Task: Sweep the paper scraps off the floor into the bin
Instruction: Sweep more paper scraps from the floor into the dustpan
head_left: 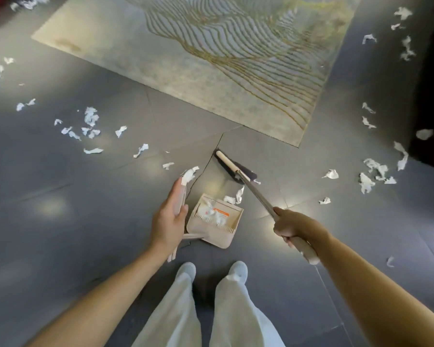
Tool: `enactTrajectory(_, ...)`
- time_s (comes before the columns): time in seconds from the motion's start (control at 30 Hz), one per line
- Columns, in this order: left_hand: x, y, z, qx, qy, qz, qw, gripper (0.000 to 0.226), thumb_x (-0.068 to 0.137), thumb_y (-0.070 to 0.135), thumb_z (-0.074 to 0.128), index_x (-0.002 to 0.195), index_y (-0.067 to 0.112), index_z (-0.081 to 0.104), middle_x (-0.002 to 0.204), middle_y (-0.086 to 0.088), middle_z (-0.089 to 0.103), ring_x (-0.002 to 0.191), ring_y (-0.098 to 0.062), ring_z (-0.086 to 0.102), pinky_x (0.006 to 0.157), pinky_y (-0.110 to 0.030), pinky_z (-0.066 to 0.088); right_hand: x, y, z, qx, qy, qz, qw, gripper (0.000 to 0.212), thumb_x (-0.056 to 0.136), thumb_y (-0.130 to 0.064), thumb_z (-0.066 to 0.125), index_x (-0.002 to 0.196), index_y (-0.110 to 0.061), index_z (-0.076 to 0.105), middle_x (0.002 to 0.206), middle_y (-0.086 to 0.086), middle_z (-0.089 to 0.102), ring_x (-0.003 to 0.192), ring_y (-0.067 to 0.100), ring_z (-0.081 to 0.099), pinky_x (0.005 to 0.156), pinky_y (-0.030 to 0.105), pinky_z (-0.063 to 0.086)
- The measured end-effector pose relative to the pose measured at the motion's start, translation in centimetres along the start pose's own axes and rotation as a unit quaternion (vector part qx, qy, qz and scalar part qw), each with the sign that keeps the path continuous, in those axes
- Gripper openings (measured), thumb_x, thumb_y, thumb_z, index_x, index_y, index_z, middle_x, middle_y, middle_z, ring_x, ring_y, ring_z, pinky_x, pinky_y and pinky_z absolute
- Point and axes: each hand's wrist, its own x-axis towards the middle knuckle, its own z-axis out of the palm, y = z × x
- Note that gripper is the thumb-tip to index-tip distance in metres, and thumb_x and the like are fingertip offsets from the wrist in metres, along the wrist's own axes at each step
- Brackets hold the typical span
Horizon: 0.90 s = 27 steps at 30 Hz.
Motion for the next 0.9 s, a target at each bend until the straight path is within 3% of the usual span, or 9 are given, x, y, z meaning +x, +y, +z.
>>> enactTrajectory(0.07,0.5,-0.1,0.0,0.000,-0.009,-0.001,1.000,0.066,0.094,-0.001,0.051,0.148,0.029,0.028,0.129,0.031,0.035,0.121,-0.003,0.045,0.095,-0.018,0.040,-0.7,-0.1,1.4,0.039,-0.043,0.024,0.998,0.075,0.084,-0.006,0.041,0.151,-0.033,0.020,0.063,0.008,0.058,0.048,0.016,0.052,0.049,0.023,0.044)
enactTrajectory(0.13,0.8,0.0,-0.1,-0.001,-0.016,0.007,1.000,0.065,0.093,0.000,0.051,0.147,0.032,0.030,0.127,0.035,0.035,0.121,-0.018,0.053,0.093,-0.040,0.050,-2.0,-0.2,2.5,0.098,-0.092,0.042,0.990,0.075,0.081,-0.006,0.047,0.148,-0.036,0.028,0.067,0.008,0.057,0.051,0.015,0.050,0.054,0.025,0.045)
enactTrajectory(0.17,0.9,0.1,-0.2,0.002,-0.015,0.014,1.000,0.065,0.093,0.001,0.052,0.147,0.030,0.031,0.128,0.031,0.037,0.120,-0.021,0.054,0.094,-0.041,0.050,-2.7,-0.3,2.6,0.130,-0.110,0.051,0.984,0.070,0.082,-0.005,0.050,0.144,-0.034,0.035,0.068,0.008,0.056,0.052,0.013,0.048,0.054,0.025,0.044)
enactTrajectory(0.27,1.0,0.0,-0.3,0.028,-0.014,0.033,0.999,0.064,0.093,0.000,0.052,0.148,0.024,0.030,0.136,0.015,0.044,0.126,-0.018,0.047,0.097,-0.014,0.034,-5.2,-0.7,1.9,0.196,-0.139,0.070,0.968,0.066,0.082,0.002,0.049,0.140,-0.030,0.042,0.054,0.004,0.050,0.042,0.009,0.040,0.044,0.019,0.039)
enactTrajectory(0.4,0.9,-0.9,-0.8,0.031,-0.014,0.033,0.999,0.064,0.093,0.004,0.052,0.148,0.029,0.030,0.142,0.001,0.048,0.112,-0.036,0.058,0.091,-0.043,0.051,-8.1,-1.8,1.2,0.213,-0.143,0.063,0.965,0.068,0.082,0.005,0.046,0.140,-0.030,0.041,0.040,0.000,0.043,0.033,0.008,0.035,0.037,0.015,0.034)
enactTrajectory(0.57,0.4,-1.9,-2.5,0.006,-0.008,0.035,0.999,0.064,0.094,0.003,0.050,0.148,0.029,0.030,0.142,0.014,0.042,0.127,-0.019,0.047,0.095,-0.047,0.049,-11.1,-3.1,1.9,0.197,-0.108,0.031,0.974,0.057,0.083,0.005,0.043,0.137,-0.013,0.044,0.041,0.000,0.037,0.035,0.011,0.032,0.040,0.017,0.032)
enactTrajectory(0.63,0.2,-2.7,-3.7,-0.008,-0.005,0.034,0.999,0.064,0.094,0.002,0.050,0.148,0.029,0.030,0.137,0.021,0.037,0.127,-0.010,0.045,0.100,-0.038,0.046,-12.0,-3.7,2.2,0.212,-0.097,0.023,0.972,0.056,0.084,0.006,0.042,0.137,-0.011,0.043,0.044,0.001,0.036,0.033,0.012,0.031,0.039,0.016,0.030)
enactTrajectory(0.73,-0.5,-4.1,-6.1,-0.023,-0.008,0.040,0.999,0.062,0.094,0.000,0.051,0.148,0.022,0.031,0.136,0.018,0.035,0.124,0.000,0.036,0.096,0.002,0.026,-12.9,-5.6,2.7,0.243,-0.086,0.024,0.966,0.053,0.087,0.007,0.043,0.135,-0.014,0.045,0.047,0.003,0.036,0.033,0.012,0.030,0.037,0.015,0.028)
enactTrajectory(0.9,0.1,-7.6,-11.5,-0.043,-0.025,0.053,0.997,0.064,0.094,0.000,0.052,0.148,0.023,0.028,0.137,0.020,0.032,0.126,-0.001,0.035,0.090,0.008,0.022,-12.8,-10.6,4.5,0.323,-0.067,0.031,0.943,0.066,0.091,0.007,0.041,0.145,-0.030,0.035,0.046,0.003,0.035,0.030,0.010,0.032,0.031,0.013,0.028)
